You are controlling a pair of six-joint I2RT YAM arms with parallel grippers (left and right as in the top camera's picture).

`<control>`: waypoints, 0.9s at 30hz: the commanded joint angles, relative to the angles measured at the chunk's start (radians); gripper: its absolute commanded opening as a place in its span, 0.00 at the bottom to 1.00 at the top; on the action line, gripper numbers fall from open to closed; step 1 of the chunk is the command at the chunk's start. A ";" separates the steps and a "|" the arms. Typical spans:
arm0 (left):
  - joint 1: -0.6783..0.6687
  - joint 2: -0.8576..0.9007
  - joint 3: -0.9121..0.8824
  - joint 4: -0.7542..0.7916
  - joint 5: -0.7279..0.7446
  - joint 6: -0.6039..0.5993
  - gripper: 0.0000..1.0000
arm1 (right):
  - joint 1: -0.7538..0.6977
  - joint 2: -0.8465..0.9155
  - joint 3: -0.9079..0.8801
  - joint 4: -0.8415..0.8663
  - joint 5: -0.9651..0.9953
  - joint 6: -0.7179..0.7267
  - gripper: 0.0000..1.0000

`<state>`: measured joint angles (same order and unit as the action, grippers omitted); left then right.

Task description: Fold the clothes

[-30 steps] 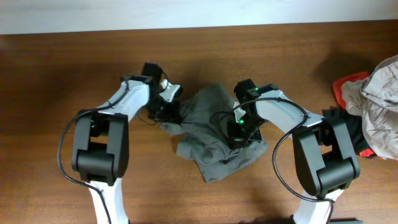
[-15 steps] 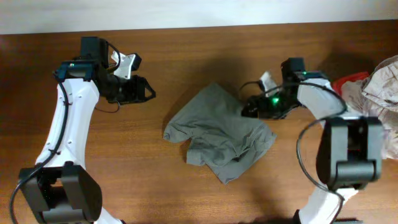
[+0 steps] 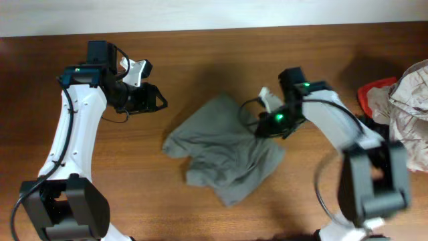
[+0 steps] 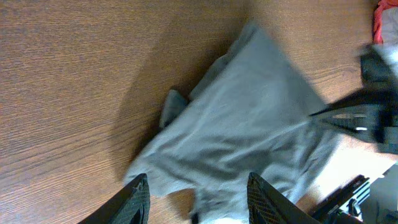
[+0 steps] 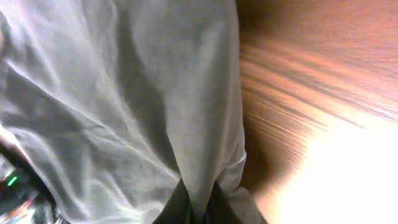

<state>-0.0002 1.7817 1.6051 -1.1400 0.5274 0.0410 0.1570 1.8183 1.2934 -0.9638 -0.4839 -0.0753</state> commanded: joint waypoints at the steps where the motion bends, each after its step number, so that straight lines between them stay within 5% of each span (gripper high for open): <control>1: 0.000 -0.032 0.004 0.003 0.018 0.013 0.50 | 0.000 -0.266 0.021 0.002 0.315 0.193 0.04; 6: 0.000 -0.032 0.004 0.003 0.018 0.013 0.50 | 0.001 -0.458 0.028 0.017 0.389 0.238 0.04; 12: 0.000 -0.032 0.004 -0.002 0.018 0.013 0.50 | -0.002 -0.459 0.051 -0.014 0.443 0.239 0.04; 19: 0.000 -0.032 0.004 -0.005 0.018 0.013 0.50 | -0.068 -0.456 0.382 -0.227 0.621 0.237 0.04; 27: 0.001 -0.032 0.004 -0.004 0.019 0.013 0.50 | -0.005 -0.368 0.439 -0.214 0.570 0.237 0.04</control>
<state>-0.0002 1.7817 1.6047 -1.1442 0.5278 0.0410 0.0944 1.3853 1.7187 -1.1858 0.0948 0.1555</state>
